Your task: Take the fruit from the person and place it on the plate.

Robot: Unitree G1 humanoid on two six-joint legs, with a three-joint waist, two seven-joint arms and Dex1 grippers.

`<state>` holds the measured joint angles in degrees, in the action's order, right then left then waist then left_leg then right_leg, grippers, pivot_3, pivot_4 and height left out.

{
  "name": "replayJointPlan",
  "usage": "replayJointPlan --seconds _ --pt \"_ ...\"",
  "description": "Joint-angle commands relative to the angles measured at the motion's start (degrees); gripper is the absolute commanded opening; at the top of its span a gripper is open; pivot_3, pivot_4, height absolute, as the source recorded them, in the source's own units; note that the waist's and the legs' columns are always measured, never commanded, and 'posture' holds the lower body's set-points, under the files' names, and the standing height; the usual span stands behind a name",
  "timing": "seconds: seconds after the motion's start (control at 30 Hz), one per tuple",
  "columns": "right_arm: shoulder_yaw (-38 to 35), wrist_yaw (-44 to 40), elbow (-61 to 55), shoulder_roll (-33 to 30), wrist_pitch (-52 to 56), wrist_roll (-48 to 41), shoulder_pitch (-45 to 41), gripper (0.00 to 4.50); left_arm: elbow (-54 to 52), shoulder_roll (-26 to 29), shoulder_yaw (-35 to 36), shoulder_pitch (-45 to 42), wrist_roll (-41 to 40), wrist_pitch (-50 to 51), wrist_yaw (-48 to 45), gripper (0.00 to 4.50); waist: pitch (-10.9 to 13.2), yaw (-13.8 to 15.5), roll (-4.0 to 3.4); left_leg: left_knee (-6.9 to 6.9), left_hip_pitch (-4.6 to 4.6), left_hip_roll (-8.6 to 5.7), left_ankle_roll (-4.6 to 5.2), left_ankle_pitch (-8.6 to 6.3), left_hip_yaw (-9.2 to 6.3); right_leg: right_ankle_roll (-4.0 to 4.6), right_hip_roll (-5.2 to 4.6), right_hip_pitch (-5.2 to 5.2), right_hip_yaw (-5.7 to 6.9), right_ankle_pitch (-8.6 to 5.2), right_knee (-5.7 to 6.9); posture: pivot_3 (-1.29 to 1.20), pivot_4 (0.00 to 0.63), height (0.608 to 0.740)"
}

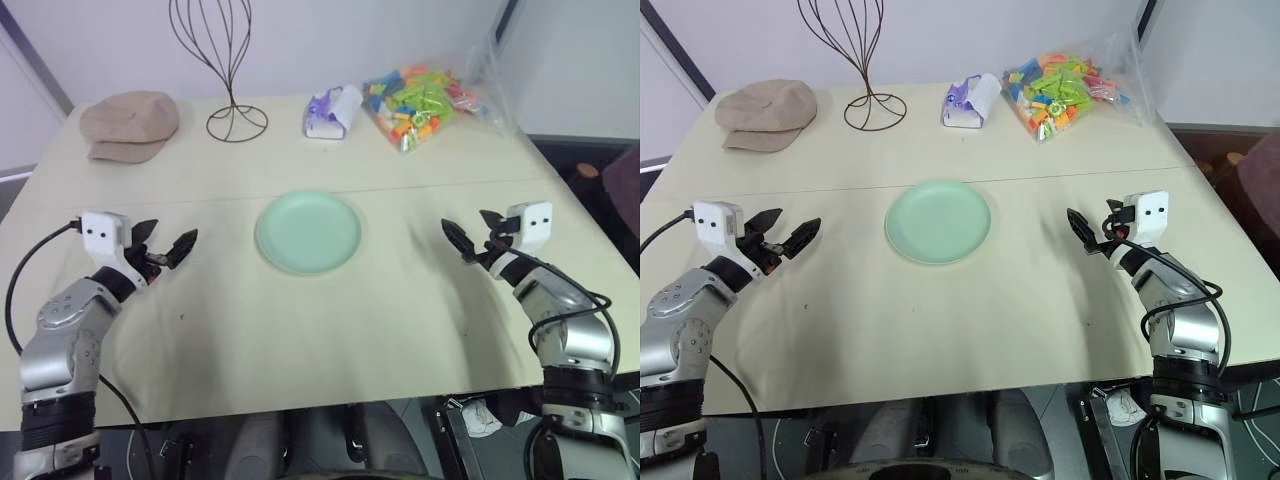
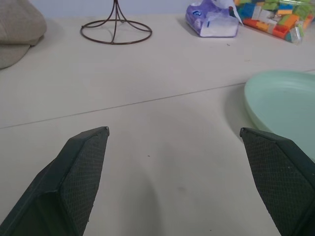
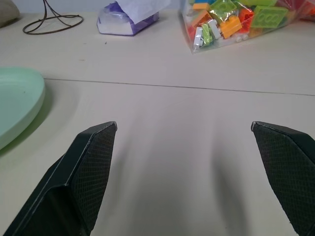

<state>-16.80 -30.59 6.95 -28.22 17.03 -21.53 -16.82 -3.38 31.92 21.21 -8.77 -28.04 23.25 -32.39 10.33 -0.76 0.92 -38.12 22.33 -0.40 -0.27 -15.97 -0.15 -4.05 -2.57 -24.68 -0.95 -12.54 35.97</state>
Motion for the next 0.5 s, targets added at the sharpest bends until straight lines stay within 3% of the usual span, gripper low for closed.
replayJointPlan --seconds 0.03,0.5 --pt "-1.5 0.2 -1.5 -0.8 -1.3 -0.4 -0.4 4.50 -1.0 0.5 0.8 -0.4 -1.1 -0.3 -0.8 4.46 0.0 0.0 0.00 0.00 0.00 0.00 0.00 0.00 0.00 0.00 0.00 0.00 0.00 0.00 0.00 0.00 0.150 0.740" --pt "-1.4 0.2 -1.1 -0.8 -1.3 -0.3 -0.4 4.50 -1.0 0.4 1.3 -0.2 -0.1 -1.2 0.0 4.46 0.0 0.0 0.00 0.00 0.00 0.00 0.00 0.00 0.00 0.01 0.00 0.00 0.00 0.00 0.00 0.00 0.150 0.740"
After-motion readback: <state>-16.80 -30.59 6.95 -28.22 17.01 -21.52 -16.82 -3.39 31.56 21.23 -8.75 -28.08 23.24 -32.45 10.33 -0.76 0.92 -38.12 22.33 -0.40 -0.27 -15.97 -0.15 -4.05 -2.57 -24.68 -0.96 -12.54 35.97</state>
